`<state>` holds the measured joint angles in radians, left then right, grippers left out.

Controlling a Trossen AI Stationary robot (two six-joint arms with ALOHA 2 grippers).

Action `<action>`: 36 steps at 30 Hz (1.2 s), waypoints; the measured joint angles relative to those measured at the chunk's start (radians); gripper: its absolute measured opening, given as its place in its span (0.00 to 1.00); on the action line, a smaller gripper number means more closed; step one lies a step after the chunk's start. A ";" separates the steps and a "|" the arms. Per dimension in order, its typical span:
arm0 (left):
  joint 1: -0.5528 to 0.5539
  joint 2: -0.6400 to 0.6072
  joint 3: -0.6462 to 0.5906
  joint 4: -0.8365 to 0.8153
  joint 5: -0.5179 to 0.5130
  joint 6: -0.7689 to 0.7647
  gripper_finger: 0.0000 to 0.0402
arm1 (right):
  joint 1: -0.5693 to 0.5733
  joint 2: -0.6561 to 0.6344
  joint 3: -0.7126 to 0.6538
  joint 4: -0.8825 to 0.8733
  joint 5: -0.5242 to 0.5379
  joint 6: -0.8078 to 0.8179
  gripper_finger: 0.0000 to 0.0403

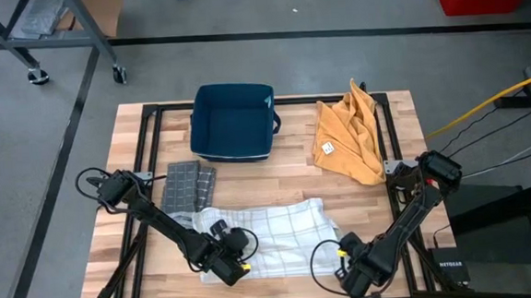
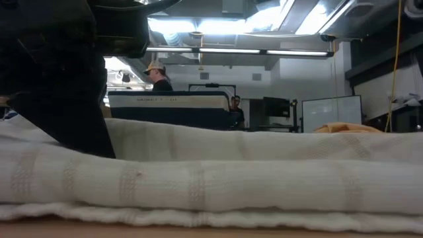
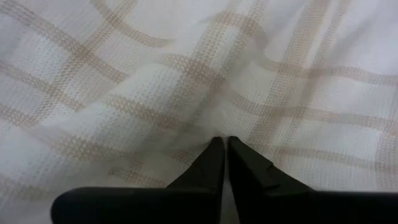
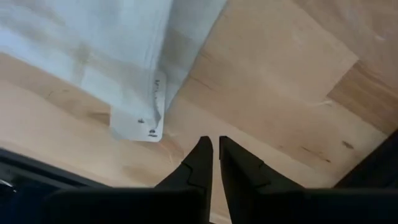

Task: Fold towel
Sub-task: Fold the white patterned towel

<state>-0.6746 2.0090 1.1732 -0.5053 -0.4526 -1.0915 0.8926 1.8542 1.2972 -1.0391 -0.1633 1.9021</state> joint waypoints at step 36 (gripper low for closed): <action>0.000 0.004 0.010 0.106 0.024 0.103 0.40 | -0.003 0.001 -0.111 0.054 -0.113 -0.096 0.44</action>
<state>-0.6743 2.0128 1.1837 -0.3989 -0.4282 -0.9889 0.8894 1.8549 1.1866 -0.9848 -0.2763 1.8057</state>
